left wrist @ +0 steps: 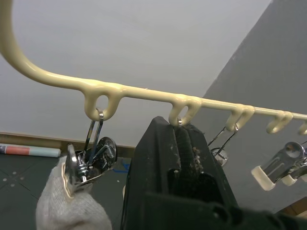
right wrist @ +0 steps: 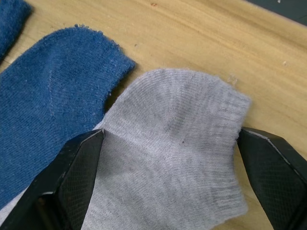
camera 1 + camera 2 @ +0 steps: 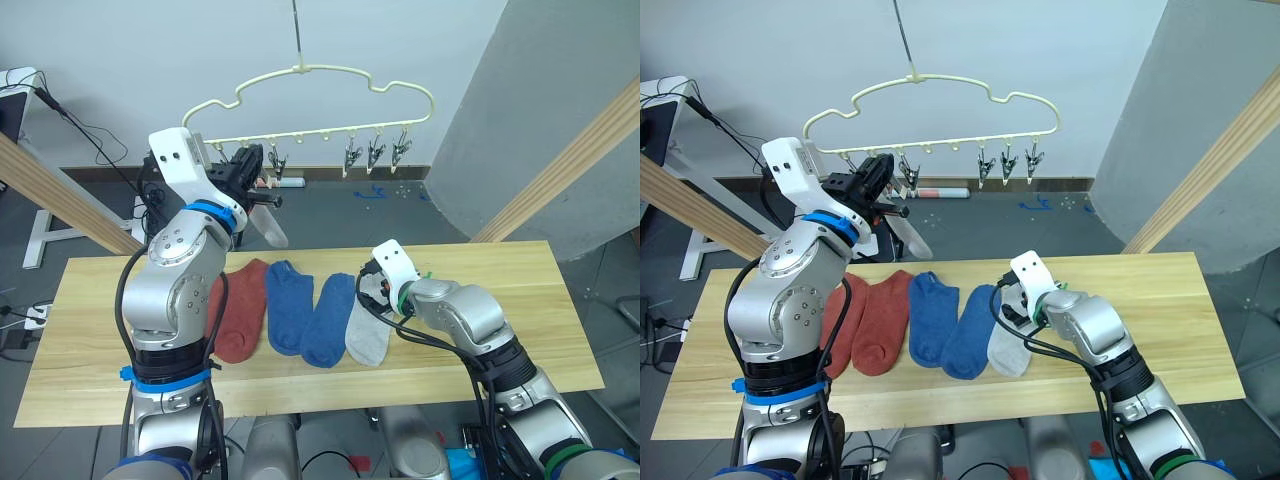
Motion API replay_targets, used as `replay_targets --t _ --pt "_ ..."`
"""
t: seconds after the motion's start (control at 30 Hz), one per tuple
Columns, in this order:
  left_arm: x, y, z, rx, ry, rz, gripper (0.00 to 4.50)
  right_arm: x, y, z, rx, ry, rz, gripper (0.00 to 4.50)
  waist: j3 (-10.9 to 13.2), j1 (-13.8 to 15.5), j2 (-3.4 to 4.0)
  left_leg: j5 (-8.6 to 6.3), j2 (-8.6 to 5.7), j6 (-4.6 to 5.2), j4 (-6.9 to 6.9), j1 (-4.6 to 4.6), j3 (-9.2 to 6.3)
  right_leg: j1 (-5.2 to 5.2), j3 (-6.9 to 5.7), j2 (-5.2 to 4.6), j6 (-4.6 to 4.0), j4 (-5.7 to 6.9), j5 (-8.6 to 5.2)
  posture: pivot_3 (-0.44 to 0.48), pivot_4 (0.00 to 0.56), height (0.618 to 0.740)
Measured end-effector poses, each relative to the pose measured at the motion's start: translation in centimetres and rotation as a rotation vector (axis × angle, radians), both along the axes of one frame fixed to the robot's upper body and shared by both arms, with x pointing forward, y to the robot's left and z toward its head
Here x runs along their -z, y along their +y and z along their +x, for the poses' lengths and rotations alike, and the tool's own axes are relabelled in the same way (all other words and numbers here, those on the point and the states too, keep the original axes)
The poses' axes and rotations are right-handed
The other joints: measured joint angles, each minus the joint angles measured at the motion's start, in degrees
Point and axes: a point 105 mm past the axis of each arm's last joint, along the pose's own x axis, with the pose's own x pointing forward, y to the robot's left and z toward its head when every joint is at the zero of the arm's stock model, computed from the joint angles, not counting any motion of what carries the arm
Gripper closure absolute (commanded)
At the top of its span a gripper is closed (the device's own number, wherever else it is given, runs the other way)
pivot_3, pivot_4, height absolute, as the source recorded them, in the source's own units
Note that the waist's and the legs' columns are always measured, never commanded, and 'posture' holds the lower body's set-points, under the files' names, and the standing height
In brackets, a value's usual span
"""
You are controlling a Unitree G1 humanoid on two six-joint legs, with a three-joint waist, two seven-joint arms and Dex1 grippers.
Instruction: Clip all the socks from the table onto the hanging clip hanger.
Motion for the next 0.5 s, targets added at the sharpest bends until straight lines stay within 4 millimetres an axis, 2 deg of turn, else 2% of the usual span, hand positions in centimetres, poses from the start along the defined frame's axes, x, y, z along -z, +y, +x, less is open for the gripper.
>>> replay_targets --t 0.23,0.33,0.5 --pt "0.00 0.02 0.00 0.000 0.000 0.001 4.48 0.22 -0.39 0.03 0.006 -0.004 -0.019 0.00 0.00 0.02 0.00 0.00 0.00 0.00 0.00 0.00 0.00 0.00 0.00 0.00 0.00 -0.01 0.00 -0.206 0.386 0.740" --pt "0.00 0.02 0.00 -0.001 0.001 0.001 4.50 0.33 -0.74 0.06 0.018 -0.012 -0.034 0.52 0.00 0.02 0.00 0.00 -0.01 0.00 0.00 0.00 0.01 0.01 0.01 0.00 0.01 -0.01 -0.01 -0.210 0.389 0.740" --pt "0.01 0.02 0.00 -0.001 0.001 0.002 4.50 0.39 -1.07 0.06 0.028 -0.013 -0.042 2.28 0.00 0.02 0.00 0.00 0.00 0.00 0.00 0.01 0.01 0.01 0.01 0.00 0.03 0.00 -0.02 -0.210 0.391 0.740"
